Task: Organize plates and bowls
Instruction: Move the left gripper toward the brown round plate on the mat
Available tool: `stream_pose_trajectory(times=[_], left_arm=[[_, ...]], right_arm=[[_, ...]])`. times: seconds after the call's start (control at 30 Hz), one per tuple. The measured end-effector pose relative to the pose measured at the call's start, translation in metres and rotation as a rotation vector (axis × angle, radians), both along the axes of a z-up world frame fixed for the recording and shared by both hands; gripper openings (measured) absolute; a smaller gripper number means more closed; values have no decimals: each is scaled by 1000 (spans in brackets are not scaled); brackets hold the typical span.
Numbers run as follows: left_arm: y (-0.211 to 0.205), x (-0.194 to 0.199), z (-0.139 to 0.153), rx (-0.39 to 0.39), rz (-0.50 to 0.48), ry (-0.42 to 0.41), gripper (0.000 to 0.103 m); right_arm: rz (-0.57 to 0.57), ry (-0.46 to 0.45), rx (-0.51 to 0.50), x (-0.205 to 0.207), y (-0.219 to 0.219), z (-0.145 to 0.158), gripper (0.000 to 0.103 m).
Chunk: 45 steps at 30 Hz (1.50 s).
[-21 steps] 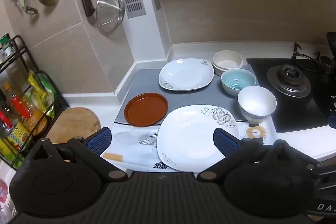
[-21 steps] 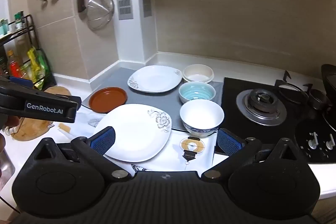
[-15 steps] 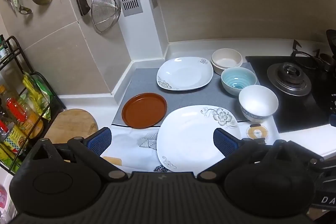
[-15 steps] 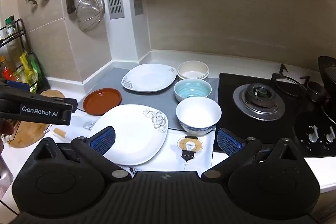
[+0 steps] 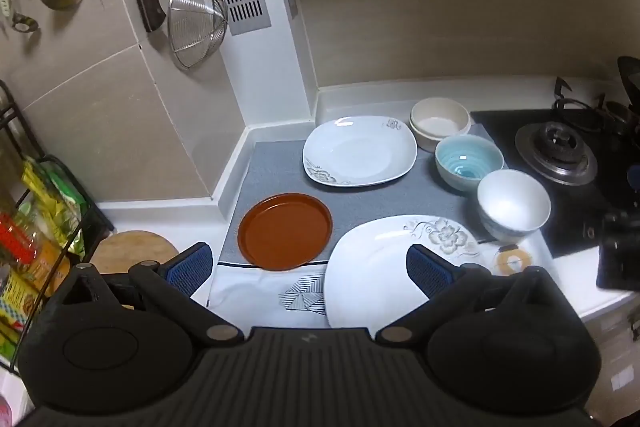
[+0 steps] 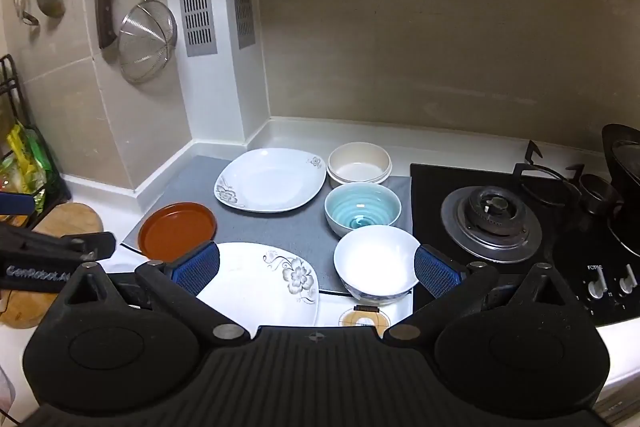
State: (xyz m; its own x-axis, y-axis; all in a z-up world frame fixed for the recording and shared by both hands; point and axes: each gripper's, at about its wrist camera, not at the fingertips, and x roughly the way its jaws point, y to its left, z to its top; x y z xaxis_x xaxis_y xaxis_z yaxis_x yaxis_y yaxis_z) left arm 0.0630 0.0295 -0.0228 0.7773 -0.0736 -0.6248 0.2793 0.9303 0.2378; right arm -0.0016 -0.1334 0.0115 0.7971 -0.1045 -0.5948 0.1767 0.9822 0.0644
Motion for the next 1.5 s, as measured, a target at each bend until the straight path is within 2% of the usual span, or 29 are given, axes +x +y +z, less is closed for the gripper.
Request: stream_pose_trajectory(times=[0.23,0.5,0.6,0.73,1.0,1.13,1.27,1.4,1.5], left_arm=[[11,30,-7,0,-4,82,103],[2,71,-3,-8,121,119,103],[-11,85,-1,-12,183,132,103],[-42,94,3,-1,252,123,103],[-102,101,4,22,381,166,103],[-124,100,3,42,385,184,103],[-136,104,4,65,356,174,103],[-148,106,6,46,350,178,103],[-163,103,6,42,331,183,103]], right_arm=[[16,35,8,36,14,3,103],[110,57,8,91,7,4,103],[186,90,11,109,-4,2,103],[303,86,-26,123,-28,7,103],[479,124,-5,126,-94,-9,103],[506,130,32,127,-115,-16,103],[485,127,51,127,-125,-21,103],[455,123,89,123,-136,-20,103],[453,104,78,116,-146,-19,103]])
